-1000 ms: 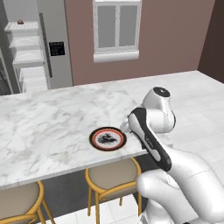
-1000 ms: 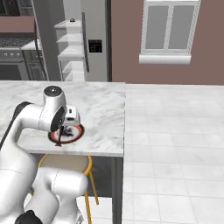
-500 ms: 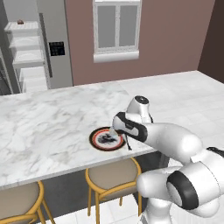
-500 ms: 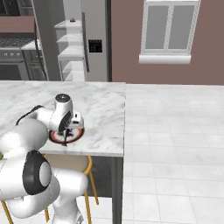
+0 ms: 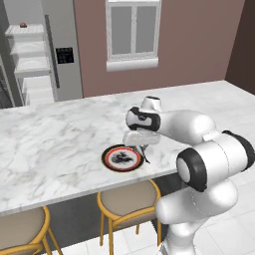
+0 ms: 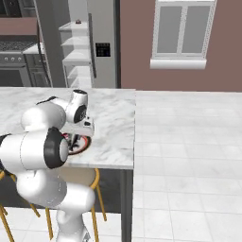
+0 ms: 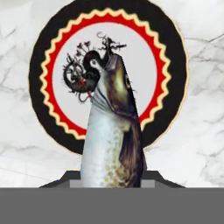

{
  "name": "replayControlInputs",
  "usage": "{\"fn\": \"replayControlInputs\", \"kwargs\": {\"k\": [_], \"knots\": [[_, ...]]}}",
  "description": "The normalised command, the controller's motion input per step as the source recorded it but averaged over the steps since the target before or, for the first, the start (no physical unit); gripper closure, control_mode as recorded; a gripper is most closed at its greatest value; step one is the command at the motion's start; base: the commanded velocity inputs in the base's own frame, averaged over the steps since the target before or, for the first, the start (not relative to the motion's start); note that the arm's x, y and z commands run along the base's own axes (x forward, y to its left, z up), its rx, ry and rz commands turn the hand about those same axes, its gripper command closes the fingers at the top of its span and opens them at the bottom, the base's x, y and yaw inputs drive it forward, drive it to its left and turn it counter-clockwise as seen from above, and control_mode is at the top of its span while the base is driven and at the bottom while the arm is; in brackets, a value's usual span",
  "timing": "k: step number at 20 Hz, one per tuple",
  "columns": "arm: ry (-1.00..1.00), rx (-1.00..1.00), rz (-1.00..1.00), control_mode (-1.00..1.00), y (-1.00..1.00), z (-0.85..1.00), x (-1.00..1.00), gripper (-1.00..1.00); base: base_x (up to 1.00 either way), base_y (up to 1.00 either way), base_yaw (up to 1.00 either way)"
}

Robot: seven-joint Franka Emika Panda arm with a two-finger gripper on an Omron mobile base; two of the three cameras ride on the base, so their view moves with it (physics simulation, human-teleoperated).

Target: Take the fish from the fridge and place it on the digital scale on the counter by the fridge. Wait a few seconds for a reading, then move it to the plate on the dining counter.

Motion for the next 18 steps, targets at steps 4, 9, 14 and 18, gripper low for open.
{"fn": "replayControlInputs", "kwargs": {"k": [4,9,14,18], "knots": [[0.29,-0.07,0.01,-1.00,0.06,-0.12,0.00,1.00,0.00,0.00,0.00],[0.25,-0.05,0.00,-1.00,0.19,-0.43,0.00,1.00,0.00,0.00,0.00],[0.02,-0.01,0.00,-1.00,0.21,-0.18,0.05,1.00,0.00,0.00,0.00],[0.00,0.00,0.00,-1.00,0.10,0.00,0.27,1.00,0.00,0.00,0.00]]}}
